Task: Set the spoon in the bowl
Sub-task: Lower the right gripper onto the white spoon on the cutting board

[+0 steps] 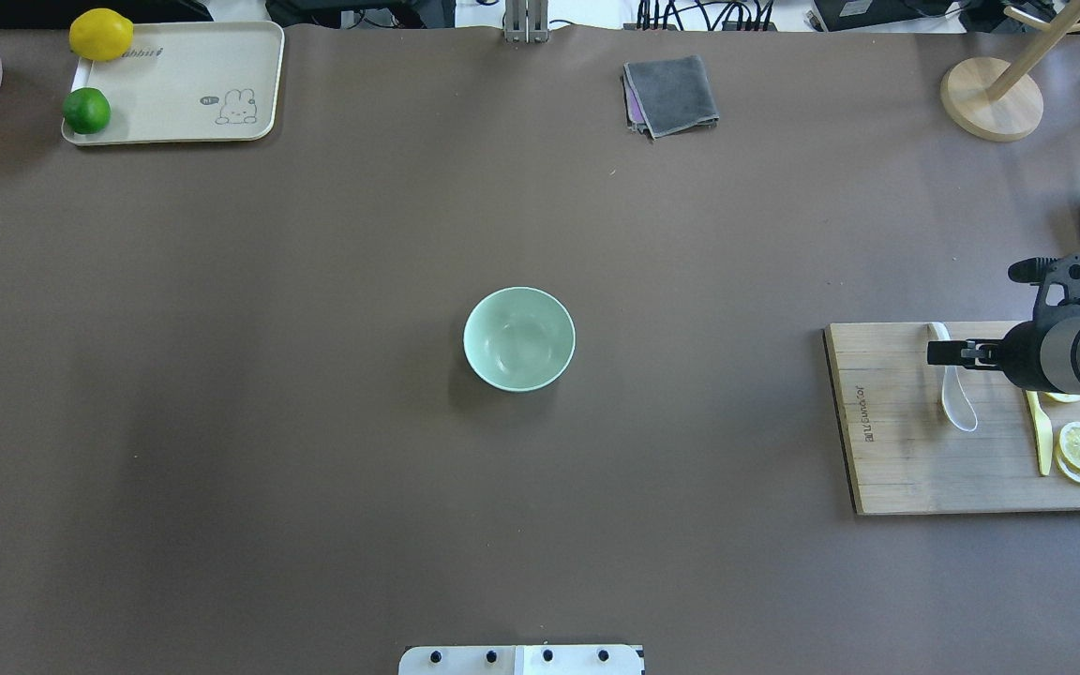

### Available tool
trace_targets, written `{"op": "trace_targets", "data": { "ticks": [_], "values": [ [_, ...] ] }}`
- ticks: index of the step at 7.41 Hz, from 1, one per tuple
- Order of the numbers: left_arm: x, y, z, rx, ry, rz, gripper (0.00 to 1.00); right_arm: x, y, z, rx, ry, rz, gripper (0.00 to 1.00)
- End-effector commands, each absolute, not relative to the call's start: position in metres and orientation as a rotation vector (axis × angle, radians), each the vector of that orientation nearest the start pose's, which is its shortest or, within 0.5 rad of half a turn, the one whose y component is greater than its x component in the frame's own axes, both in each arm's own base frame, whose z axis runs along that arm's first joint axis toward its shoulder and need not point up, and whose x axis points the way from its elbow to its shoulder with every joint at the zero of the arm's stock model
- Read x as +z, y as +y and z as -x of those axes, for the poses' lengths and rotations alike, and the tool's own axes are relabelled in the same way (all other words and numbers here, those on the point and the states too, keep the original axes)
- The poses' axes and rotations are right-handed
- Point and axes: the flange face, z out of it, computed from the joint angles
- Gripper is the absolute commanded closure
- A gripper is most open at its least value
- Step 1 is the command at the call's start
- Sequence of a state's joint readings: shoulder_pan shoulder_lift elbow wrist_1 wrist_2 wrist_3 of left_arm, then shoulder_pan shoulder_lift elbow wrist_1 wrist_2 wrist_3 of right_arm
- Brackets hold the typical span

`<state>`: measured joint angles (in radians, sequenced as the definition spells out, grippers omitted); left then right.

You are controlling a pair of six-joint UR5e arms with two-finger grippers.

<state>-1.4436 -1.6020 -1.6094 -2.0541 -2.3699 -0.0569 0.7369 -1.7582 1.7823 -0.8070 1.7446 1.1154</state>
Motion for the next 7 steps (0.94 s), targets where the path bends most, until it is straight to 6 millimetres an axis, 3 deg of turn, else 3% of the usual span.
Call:
{"op": "trace_targets", "data": {
  "ticks": [1, 3, 4, 5, 6, 7],
  "values": [
    [0.567, -0.529, -0.005, 0.286, 0.825, -0.453, 0.01, 0.569, -0.39, 0.262, 0.236, -0.749, -0.306, 0.27],
    [0.566, -0.528, -0.005, 0.287, 0.825, -0.456, 0.01, 0.568, -0.39, 0.264, 0.239, -0.753, -0.305, 0.29],
    [0.567, -0.526, -0.005, 0.287, 0.825, -0.456, 0.01, 0.568, -0.39, 0.265, 0.248, -0.755, -0.301, 0.38],
    [0.567, -0.526, -0.005, 0.287, 0.825, -0.456, 0.01, 0.566, -0.39, 0.266, 0.282, -0.764, -0.287, 0.56],
    [0.568, -0.525, -0.005, 0.287, 0.825, -0.454, 0.01, 0.562, -0.388, 0.27, 0.329, -0.78, -0.27, 0.91],
    [0.568, -0.525, -0.005, 0.287, 0.825, -0.454, 0.01, 0.558, -0.387, 0.273, 0.338, -0.781, -0.28, 1.0]
  ]
}}
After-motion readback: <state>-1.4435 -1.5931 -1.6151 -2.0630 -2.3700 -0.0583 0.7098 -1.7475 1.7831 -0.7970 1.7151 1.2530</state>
